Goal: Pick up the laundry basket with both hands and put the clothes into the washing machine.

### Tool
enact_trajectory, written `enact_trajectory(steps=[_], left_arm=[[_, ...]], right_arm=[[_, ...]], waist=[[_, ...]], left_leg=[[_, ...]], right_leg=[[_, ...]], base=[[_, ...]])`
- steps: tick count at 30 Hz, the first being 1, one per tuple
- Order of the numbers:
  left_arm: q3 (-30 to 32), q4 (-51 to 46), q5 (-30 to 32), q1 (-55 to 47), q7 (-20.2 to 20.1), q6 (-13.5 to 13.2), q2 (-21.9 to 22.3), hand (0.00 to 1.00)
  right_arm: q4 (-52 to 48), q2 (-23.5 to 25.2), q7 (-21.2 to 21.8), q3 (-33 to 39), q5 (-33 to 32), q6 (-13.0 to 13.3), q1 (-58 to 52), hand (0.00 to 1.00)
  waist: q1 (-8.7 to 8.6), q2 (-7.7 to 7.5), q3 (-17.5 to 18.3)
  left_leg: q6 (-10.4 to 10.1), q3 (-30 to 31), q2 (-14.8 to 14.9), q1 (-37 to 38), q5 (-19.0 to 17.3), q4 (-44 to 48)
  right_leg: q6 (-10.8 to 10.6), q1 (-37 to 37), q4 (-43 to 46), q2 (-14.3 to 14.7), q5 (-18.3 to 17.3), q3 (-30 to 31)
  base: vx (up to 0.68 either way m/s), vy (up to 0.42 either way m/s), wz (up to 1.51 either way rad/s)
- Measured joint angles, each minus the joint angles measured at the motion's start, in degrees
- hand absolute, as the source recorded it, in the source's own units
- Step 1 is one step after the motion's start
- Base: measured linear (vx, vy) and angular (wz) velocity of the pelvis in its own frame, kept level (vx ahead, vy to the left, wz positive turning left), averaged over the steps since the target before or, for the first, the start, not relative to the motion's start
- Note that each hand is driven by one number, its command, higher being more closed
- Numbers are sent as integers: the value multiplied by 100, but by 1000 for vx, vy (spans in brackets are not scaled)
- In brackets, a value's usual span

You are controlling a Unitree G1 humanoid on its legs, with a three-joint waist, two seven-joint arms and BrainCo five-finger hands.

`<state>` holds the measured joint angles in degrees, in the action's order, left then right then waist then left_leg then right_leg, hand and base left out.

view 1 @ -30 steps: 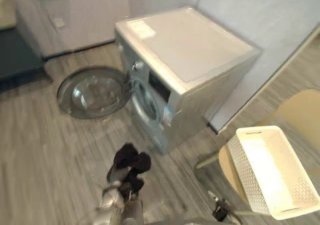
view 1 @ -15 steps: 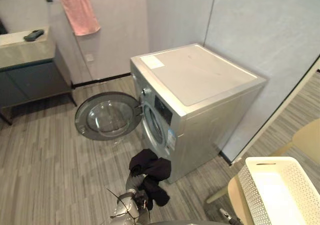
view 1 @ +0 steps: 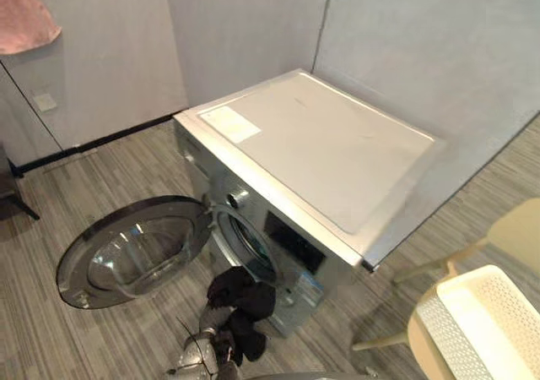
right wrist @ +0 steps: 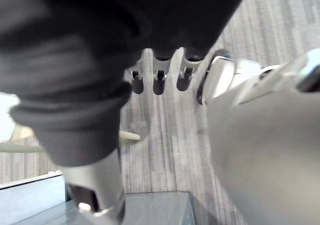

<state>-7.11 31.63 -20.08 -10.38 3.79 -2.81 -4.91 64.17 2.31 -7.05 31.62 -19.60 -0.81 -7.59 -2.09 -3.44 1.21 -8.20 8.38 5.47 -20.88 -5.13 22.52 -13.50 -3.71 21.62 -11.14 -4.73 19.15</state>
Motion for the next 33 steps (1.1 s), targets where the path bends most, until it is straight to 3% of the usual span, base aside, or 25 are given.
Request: enact_trajectory(steps=[2, 3, 5, 6, 8, 9, 10, 11, 12, 14, 17, 18, 20, 23, 24, 26, 29, 31, 33], left_arm=[[-45, -6, 55, 37, 5, -1, -109, 100], [-73, -7, 55, 33, 11, -1, -136, 100], [-77, -11, 54, 41, 13, -9, -204, 100], [-67, 9, 54, 27, 32, -8, -270, 100], [-63, 19, 53, 31, 69, -9, -258, 100], [-65, 72, 54, 69, 67, -22, -186, 100], [-65, 131, 55, 103, 58, -24, -150, 100], [-64, 254, 56, 186, 28, -27, -90, 100], [-64, 305, 56, 224, 20, -22, -55, 100], [-78, 420, 57, 371, 6, 4, 266, 100], [-200, 415, 66, 462, 2, 18, 412, 100], [-269, 313, 73, 479, -2, 21, 431, 100], [-414, -111, 86, 444, -52, 18, 525, 100], [-406, -501, 87, 240, -135, 14, 612, 100], [-392, -520, 94, 142, -133, 13, 605, 100], [-310, -550, 103, -58, -125, 17, 541, 100], [-117, -548, 101, -166, -117, 24, 555, 100], [64, -486, 101, -191, -109, 28, 462, 100], [95, -415, 102, -176, -95, 36, 401, 100]], right_arm=[[-66, -12, 76, -105, -10, -11, 36, 0], [-150, -23, 87, -135, -7, -7, 47, 0], [-297, -66, 92, -364, 0, -1, 58, 0], [-384, -96, 91, -599, 7, 23, 68, 0], [-517, -104, 95, -784, 31, 47, 48, 0], [-552, -106, 116, -885, 85, 62, 45, 0], [-551, -111, 120, -960, 115, 68, 46, 0], [-539, -120, 131, -1033, 123, 73, 52, 0], [-524, -145, 136, -1023, 123, 74, 61, 0], [-487, -224, 113, -910, 110, 81, 103, 0], [-498, -132, 104, -765, 105, 89, 61, 0], [-517, -97, 105, -767, 118, 86, 15, 0], [-676, -60, 99, -823, 122, 75, -51, 0], [-875, -137, 96, -1034, 124, 68, -8, 0], [-946, -156, 82, -1093, 146, 69, -1, 0], [-971, -214, 83, -1211, 183, 62, 99, 0], [-923, -243, 98, -1212, 224, 68, 170, 0], [-665, -257, 106, -1206, 374, 54, 263, 0], [-450, -280, 94, -994, 536, 27, 225, 0]], waist=[[-8, 123, 19], [-13, 221, -25], [-3, 275, -67], [-4, 286, -80], [-12, 301, -108], [-31, 299, -112], [-43, 278, -115], [-48, 161, -118], [-48, 82, -143], [-167, 336, -187], [-221, 265, -384], [-206, 208, -438], [-123, 222, -563], [-3, 420, -623], [5, 488, -586], [95, 543, -575], [196, 553, -523], [141, 423, -523], [47, 428, -512]], left_leg=[[280, -454, -136, 265, -23, -242], [374, -554, -133, 379, -15, -380], [514, -827, -88, 623, 11, -596], [591, -1031, -49, 866, 54, -847], [666, -1242, 29, 1215, 122, -1204], [674, -1466, 116, 1397, 154, -1396], [666, -1532, 113, 1442, 184, -1478], [592, -1667, -6, 1489, 237, -1674], [551, -1700, -88, 1505, 294, -1799], [413, -1688, -34, 1633, 732, -2310], [319, -1703, 81, 1803, 665, -2054], [291, -1721, 157, 1695, 470, -1575], [310, -1687, 420, 1007, 15, 427], [314, -1320, 639, 446, 18, 1948], [334, -1302, 661, 374, -4, 2075], [562, -1283, 595, 512, -226, 1855], [428, -904, 319, 963, -489, 1117], [445, -606, 106, 1097, -504, 762], [444, -561, -37, 1307, -504, 421]], right_leg=[[344, 535, 585, -191, 916, -99], [517, 668, 725, -235, 1049, -248], [760, 919, 994, -234, 861, -696], [987, 1073, 1137, -157, 419, -1280], [972, 1128, 1136, 202, -268, -1799], [902, 1208, 978, 748, -698, -1916], [889, 1187, 719, 941, -721, -1902], [1004, 1127, 43, 1063, -801, -1967], [1146, 1036, -253, 989, -978, -1976], [1383, 998, -628, 1182, -699, -1944], [1406, 730, -572, 1239, -687, -2021], [1406, 582, -568, 1249, -687, -2058], [1449, 184, -659, 1350, -714, -2132], [1631, -31, -728, 1480, -934, -2008], [1639, -49, -725, 1473, -954, -1898], [1586, 92, -620, 1420, -1001, -1529], [1453, 371, -403, 1400, -990, -1048], [1253, 456, -555, 1324, -851, -705], [1152, 278, -793, 1152, -759, -718]], base=[[73, 335, -64], [39, 339, -68], [-22, 181, -72], [-44, 110, -92], [-47, 34, -88], [-45, -50, -67], [-76, -101, -70], [-40, -93, -43], [-8, -79, -40], [100, -22, -15], [77, -79, 5], [60, -85, 27], [18, -79, 18], [-54, 7, -22], [0, 76, -31], [70, 150, -68], [129, 148, -86], [119, 144, -54], [95, 137, 2]])
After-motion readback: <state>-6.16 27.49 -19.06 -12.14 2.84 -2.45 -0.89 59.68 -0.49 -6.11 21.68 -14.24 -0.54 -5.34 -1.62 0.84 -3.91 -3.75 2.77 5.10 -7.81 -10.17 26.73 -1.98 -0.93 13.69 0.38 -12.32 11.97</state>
